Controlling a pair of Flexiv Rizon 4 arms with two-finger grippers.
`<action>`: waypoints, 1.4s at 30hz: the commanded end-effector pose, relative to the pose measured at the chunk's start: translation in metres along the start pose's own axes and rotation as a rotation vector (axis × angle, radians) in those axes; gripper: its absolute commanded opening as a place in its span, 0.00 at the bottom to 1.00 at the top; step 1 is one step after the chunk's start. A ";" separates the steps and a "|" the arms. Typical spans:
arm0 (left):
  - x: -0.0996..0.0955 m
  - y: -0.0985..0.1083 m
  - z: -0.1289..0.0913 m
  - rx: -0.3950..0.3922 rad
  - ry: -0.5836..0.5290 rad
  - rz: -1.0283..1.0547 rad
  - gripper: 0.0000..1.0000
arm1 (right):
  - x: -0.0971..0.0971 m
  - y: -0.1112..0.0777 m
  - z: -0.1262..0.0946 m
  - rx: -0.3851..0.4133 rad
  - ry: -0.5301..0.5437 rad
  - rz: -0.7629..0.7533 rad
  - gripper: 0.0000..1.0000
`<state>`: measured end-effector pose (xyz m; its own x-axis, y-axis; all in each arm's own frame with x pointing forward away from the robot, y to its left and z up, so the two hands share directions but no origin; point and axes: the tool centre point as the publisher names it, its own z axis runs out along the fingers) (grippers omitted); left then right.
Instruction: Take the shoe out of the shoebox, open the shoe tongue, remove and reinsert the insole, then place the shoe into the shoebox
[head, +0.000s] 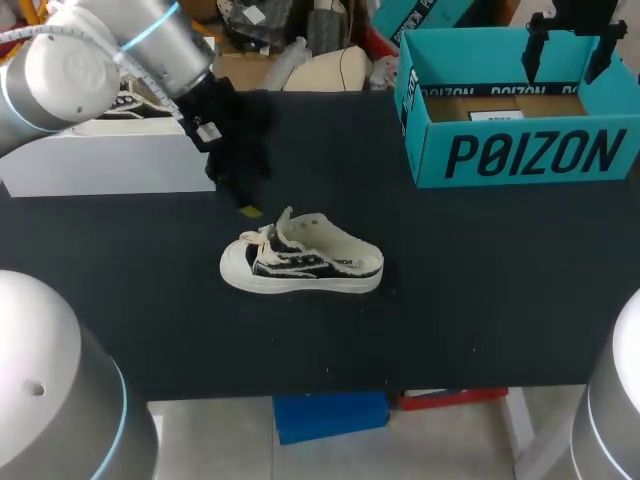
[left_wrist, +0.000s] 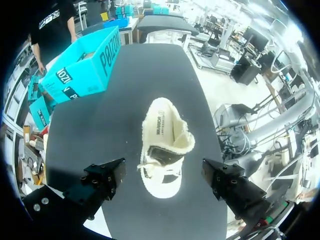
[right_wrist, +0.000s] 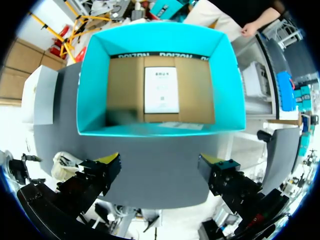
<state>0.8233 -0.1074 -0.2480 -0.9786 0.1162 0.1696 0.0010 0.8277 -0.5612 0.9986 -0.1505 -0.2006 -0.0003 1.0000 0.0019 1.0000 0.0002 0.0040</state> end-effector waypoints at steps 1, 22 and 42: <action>0.015 0.019 -0.023 0.064 -0.028 -0.004 1.00 | 0.000 0.001 0.000 0.002 -0.001 0.000 1.00; 0.033 0.063 -0.041 0.147 -0.068 -0.041 1.00 | 0.000 0.001 0.000 0.002 -0.001 0.000 1.00; 0.033 0.063 -0.041 0.147 -0.068 -0.041 1.00 | 0.000 0.001 0.000 0.002 -0.001 0.000 1.00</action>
<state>0.8003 -0.0289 -0.2434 -0.9884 0.0437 0.1456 -0.0656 0.7411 -0.6682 0.9986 -0.1505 -0.2006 -0.0002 1.0000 0.0019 1.0000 0.0002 0.0040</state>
